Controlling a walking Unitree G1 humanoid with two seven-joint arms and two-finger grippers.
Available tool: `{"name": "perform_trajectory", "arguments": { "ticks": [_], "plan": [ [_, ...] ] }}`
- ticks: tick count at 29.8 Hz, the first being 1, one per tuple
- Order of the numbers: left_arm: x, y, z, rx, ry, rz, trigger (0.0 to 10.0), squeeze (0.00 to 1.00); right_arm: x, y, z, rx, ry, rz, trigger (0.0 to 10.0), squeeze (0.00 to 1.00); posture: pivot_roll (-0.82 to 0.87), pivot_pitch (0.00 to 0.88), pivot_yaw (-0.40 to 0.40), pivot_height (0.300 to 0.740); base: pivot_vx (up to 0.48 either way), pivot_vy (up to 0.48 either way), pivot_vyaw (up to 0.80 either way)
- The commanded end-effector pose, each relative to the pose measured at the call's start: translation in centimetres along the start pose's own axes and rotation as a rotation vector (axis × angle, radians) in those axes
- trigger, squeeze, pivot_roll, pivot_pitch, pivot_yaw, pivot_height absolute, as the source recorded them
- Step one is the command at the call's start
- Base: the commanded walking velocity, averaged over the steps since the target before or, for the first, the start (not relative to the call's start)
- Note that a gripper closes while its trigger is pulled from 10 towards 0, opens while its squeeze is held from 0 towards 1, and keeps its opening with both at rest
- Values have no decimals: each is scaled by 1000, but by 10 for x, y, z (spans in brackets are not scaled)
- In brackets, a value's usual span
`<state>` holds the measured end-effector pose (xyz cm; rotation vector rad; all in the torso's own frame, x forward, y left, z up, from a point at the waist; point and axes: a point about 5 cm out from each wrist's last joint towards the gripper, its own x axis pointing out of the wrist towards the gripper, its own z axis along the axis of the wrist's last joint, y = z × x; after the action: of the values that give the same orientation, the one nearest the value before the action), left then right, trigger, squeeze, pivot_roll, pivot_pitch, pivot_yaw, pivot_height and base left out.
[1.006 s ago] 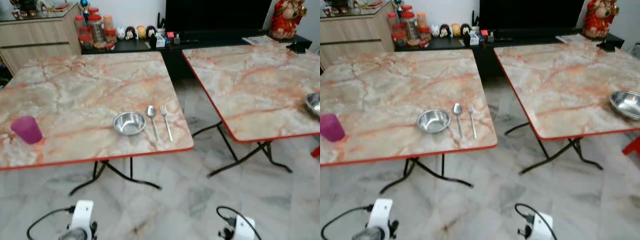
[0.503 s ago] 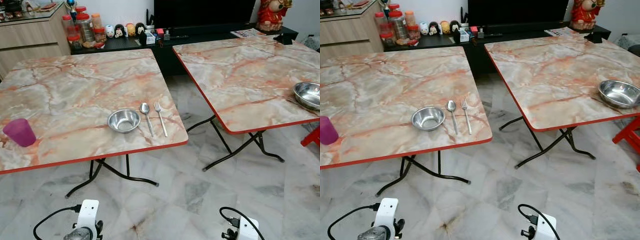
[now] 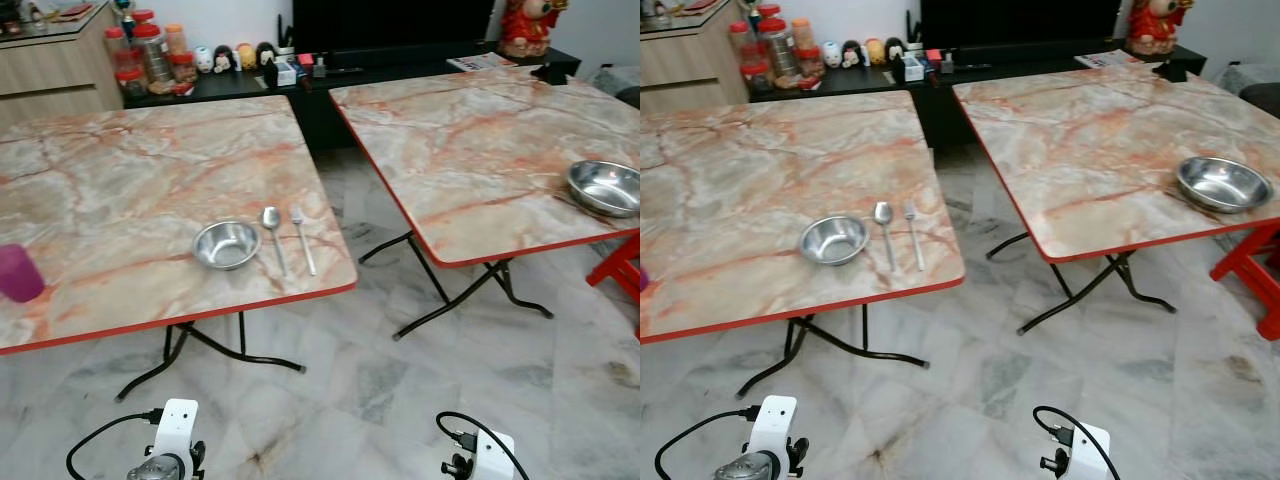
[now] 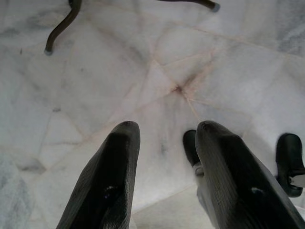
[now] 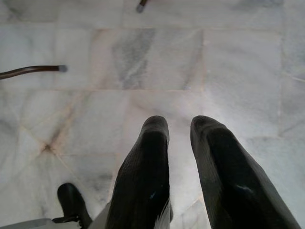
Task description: Setting the table
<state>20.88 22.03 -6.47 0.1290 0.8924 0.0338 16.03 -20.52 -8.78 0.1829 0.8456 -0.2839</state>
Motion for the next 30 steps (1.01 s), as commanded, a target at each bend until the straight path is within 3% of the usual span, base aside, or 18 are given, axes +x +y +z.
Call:
{"name": "perform_trajectory", "arguments": {
  "ticks": [1,11,14,20,30],
  "plan": [
    [0,1,0,3,-2,9,10000,0,0,-2,-2,9,10,-10,10000,0,-31,0,13,740,0,0,0],
    [0,0,-2,-36,0,14,10000,0,0,-1,1,28,0,-6,10000,0,-23,0,5,740,0,0,0],
    [-1,-1,-4,-42,2,18,10000,0,0,-2,0,-39,12,-18,10000,0,-24,0,2,740,0,0,415],
    [-1,0,-4,-46,4,24,10000,0,0,-2,0,-11,5,-17,10000,0,-24,0,2,740,264,0,800],
    [-1,0,-4,-44,6,23,10000,0,0,-4,0,-19,10,-16,10000,0,-26,0,-4,740,299,0,0]
  ]
}}
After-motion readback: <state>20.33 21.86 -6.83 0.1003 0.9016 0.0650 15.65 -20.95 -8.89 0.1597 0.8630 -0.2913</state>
